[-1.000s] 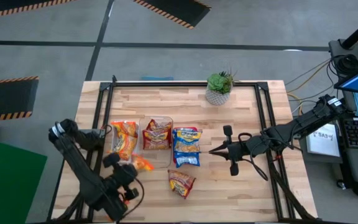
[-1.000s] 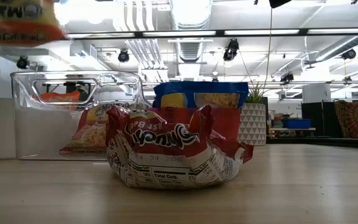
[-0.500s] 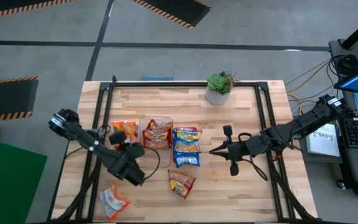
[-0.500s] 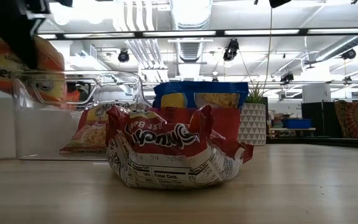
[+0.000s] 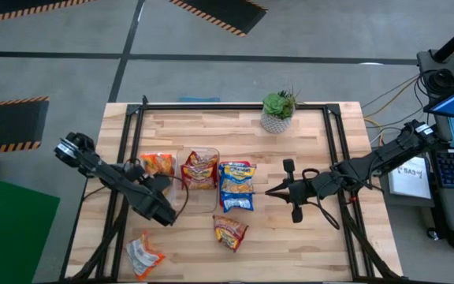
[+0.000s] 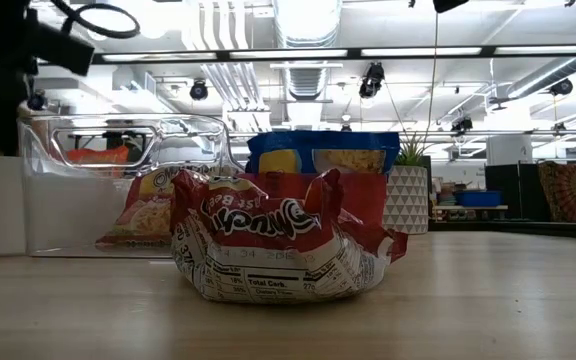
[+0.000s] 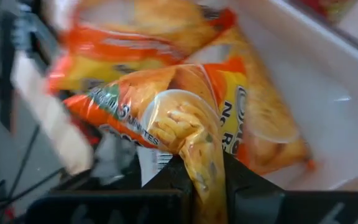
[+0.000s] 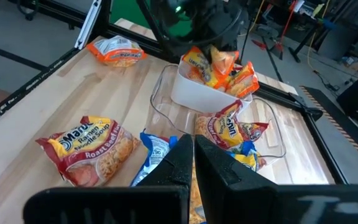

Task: Sort Maruchan noodles
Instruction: Put the orange noodle pack into the white bin

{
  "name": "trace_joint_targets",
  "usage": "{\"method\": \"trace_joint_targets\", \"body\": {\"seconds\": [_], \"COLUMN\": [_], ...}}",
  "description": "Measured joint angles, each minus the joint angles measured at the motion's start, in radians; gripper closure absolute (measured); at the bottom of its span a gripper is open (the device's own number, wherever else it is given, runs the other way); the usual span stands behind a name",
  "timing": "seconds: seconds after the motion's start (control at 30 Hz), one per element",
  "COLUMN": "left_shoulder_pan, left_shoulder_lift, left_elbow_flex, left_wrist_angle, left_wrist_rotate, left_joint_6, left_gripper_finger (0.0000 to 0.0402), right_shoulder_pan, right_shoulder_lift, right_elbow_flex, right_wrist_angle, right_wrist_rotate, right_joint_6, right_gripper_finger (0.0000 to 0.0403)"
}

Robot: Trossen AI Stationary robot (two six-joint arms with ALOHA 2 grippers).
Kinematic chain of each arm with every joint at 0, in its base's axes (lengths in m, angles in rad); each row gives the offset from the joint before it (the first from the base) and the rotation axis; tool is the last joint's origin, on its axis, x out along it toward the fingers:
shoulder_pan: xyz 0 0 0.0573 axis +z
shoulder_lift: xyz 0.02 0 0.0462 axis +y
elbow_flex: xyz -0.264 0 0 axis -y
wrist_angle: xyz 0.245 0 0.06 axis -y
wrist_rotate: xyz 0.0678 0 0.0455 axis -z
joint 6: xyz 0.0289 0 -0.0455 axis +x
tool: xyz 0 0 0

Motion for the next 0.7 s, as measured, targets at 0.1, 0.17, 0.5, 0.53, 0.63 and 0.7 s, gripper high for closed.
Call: {"method": "trace_joint_targets", "body": {"seconds": [0.1,0.17,0.5,0.53,0.63,0.7], "left_shoulder_pan": [-0.001,0.004,0.011,0.01,0.009,0.008], "left_shoulder_lift": [0.026,0.049,0.185,0.192,0.19,0.18], "left_elbow_flex": [-0.016,-0.018,-0.012,-0.011,-0.011,0.0], "left_wrist_angle": [0.102,0.163,0.194,0.193,0.19,0.181], "left_wrist_rotate": [0.003,0.002,-0.006,-0.007,-0.006,0.002], "left_joint_6": [0.008,0.008,0.002,0.002,0.001,-0.003], "left_gripper_finger": [0.0394,0.0391,0.0387,0.0387,0.0386,0.038], "right_shoulder_pan": [0.0,0.0,0.0,0.0,0.0,0.0], "right_shoulder_lift": [0.0,0.0,0.0,0.0,0.0,0.0], "right_elbow_flex": [0.0,0.0,0.0,0.0,0.0,0.0], "right_wrist_angle": [0.001,0.0,0.002,0.001,0.001,0.001], "right_wrist_rotate": [0.0,0.0,0.0,0.0,0.0,0.0], "right_joint_6": [0.001,0.001,0.003,0.005,0.013,0.013], "right_gripper_finger": [0.0394,0.0394,0.0394,0.0394,0.0394,0.0394]}}
